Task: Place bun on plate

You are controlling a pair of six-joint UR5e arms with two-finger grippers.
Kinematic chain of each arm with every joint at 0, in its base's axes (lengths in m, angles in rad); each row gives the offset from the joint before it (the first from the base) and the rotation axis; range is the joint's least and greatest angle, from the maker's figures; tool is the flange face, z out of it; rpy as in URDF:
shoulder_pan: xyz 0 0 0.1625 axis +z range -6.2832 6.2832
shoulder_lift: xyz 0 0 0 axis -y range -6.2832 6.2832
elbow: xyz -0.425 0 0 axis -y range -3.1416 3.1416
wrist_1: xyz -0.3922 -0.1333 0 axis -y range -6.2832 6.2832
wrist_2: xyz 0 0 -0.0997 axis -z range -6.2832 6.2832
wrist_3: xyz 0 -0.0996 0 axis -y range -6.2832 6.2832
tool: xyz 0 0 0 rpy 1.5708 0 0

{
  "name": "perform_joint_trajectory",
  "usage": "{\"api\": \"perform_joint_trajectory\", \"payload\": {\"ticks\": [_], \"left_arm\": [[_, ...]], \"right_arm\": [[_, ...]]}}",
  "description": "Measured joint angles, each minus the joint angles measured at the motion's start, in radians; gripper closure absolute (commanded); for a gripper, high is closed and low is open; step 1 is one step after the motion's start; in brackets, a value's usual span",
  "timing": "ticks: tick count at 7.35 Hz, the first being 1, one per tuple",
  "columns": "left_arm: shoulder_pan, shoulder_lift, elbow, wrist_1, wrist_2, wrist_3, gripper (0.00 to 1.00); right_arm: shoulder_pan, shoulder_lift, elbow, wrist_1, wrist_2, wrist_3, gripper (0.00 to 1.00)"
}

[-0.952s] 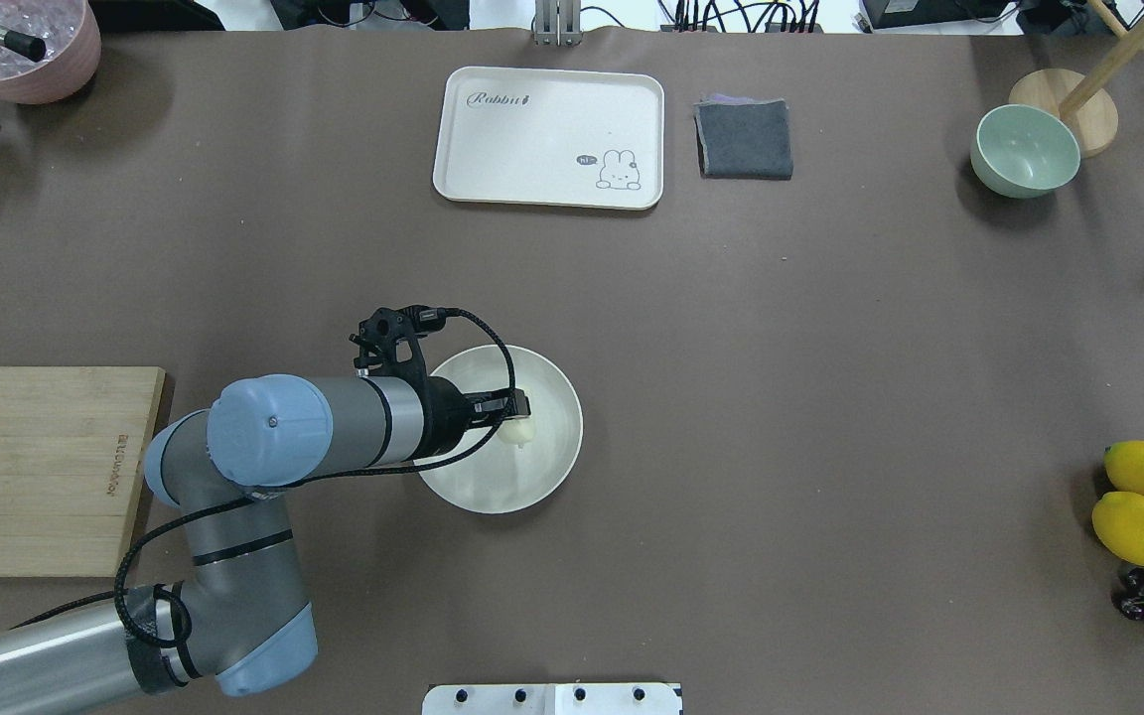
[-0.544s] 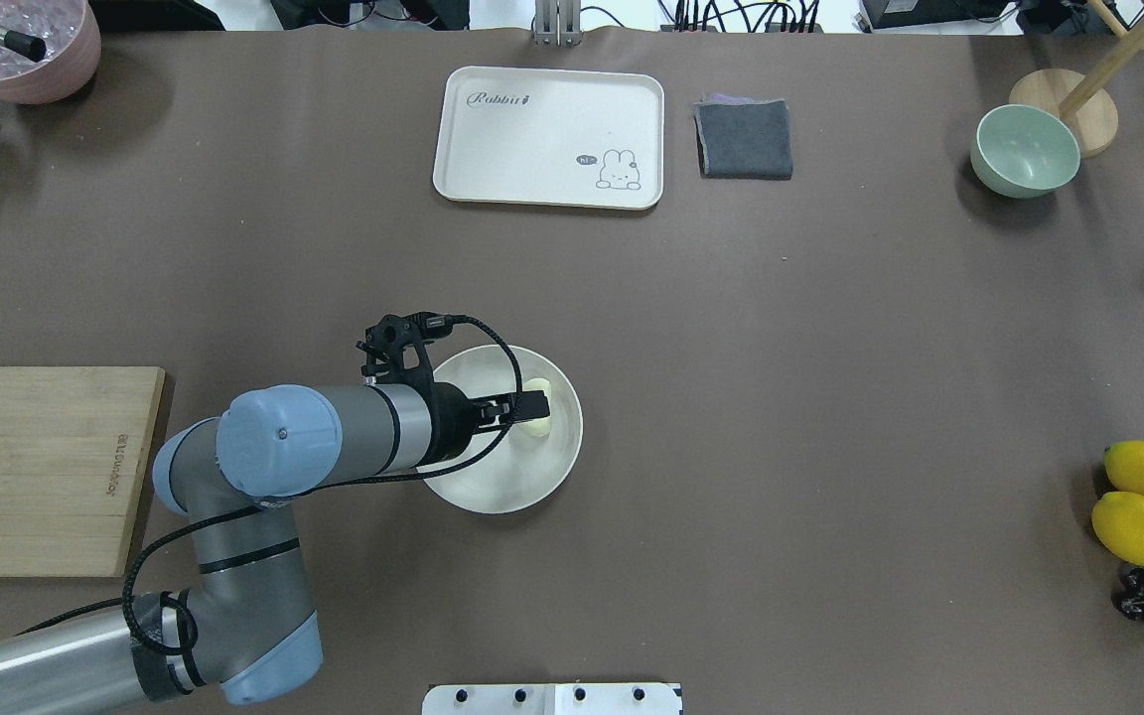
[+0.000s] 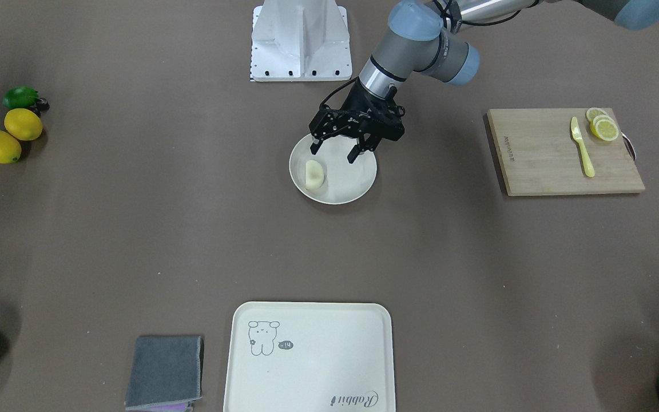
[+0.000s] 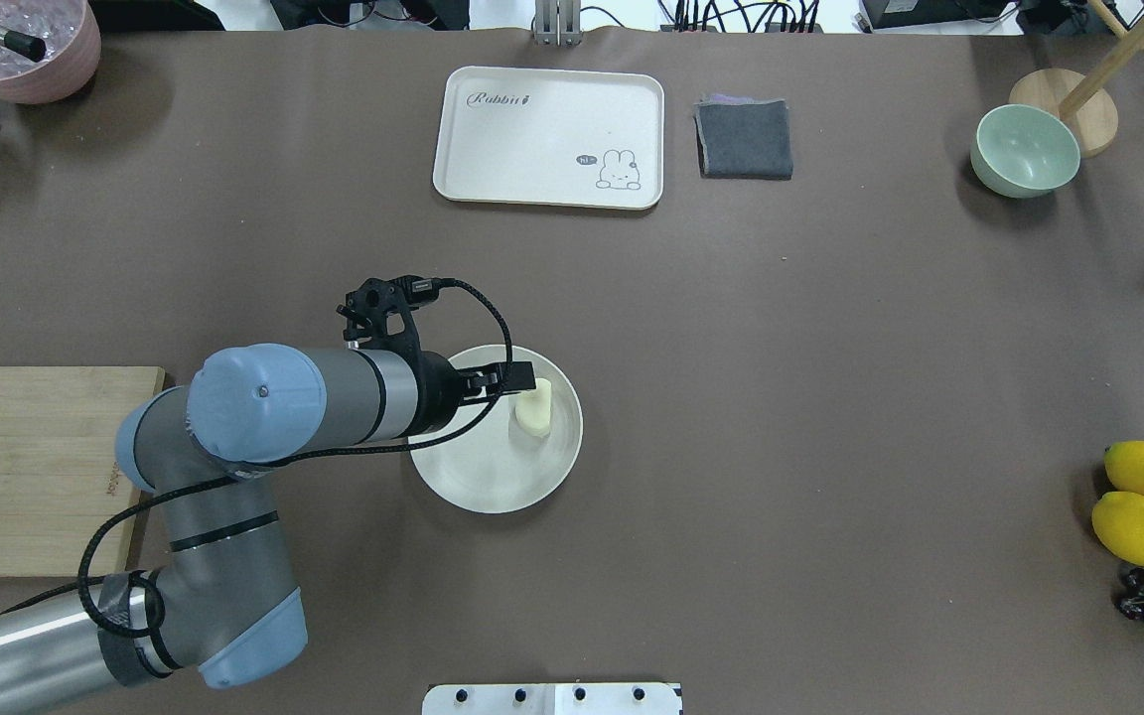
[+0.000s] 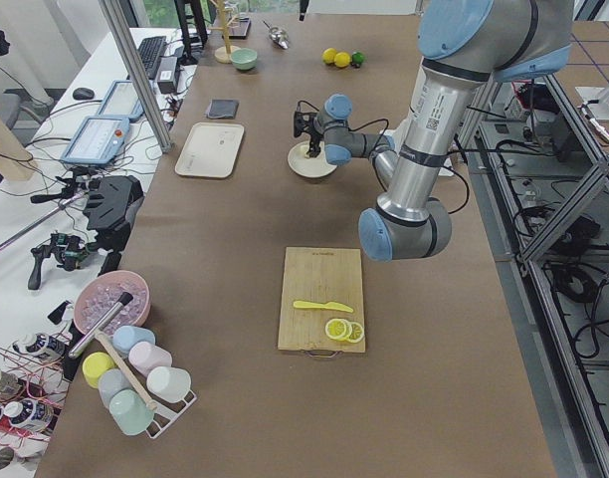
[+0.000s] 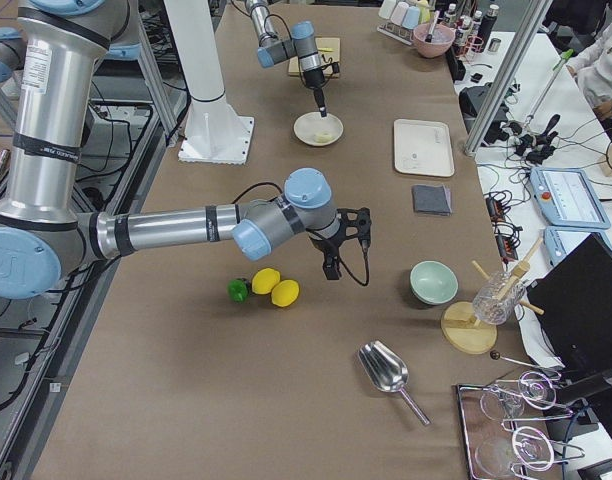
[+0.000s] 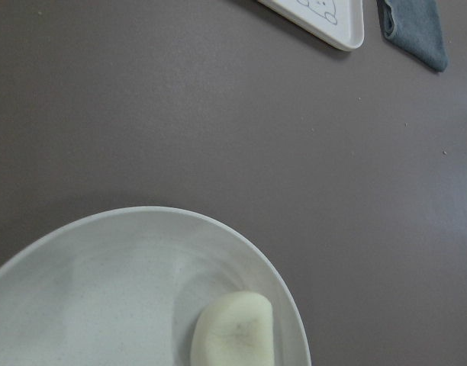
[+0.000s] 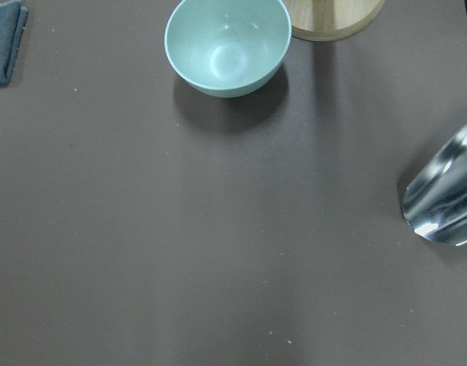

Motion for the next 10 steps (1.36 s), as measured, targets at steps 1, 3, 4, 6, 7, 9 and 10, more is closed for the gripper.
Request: {"api": "perform_joint_trajectory", "payload": {"ticks": [1,3,4,6,7,9,10], "left_arm": [[-0.047,0.006,-0.063,0.138,-0.062,0.068,0.04],[-0.186,0.019,-0.161,0.407,-0.2,0.268,0.03],[-0.284,0.032,-0.208,0.542,-0.278,0.414,0.03],[-0.51,0.076,-0.272,0.785,-0.409,0.786,0.03],[-0.626,0.102,-0.272,0.888,-0.446,0.995,0.03],[-0.85,0.208,-0.219,0.985,-0.514,1.408,0.03],[-0.93,0.265,-0.175,0.991,-0.54,1.568,0.03]], "right_arm": [[0.012,-0.047,-0.039,0.085,-0.01,-0.047,0.0],[0.043,-0.076,-0.109,0.146,-0.009,-0.098,0.0],[0.053,-0.077,-0.142,0.15,-0.006,-0.104,0.0],[0.073,-0.075,-0.202,0.153,0.012,-0.11,0.0],[0.083,-0.07,-0.215,0.123,0.036,-0.114,0.0],[0.09,-0.053,-0.191,-0.031,0.063,-0.163,0.0],[0.104,-0.042,-0.155,-0.156,0.061,-0.255,0.0]]}}
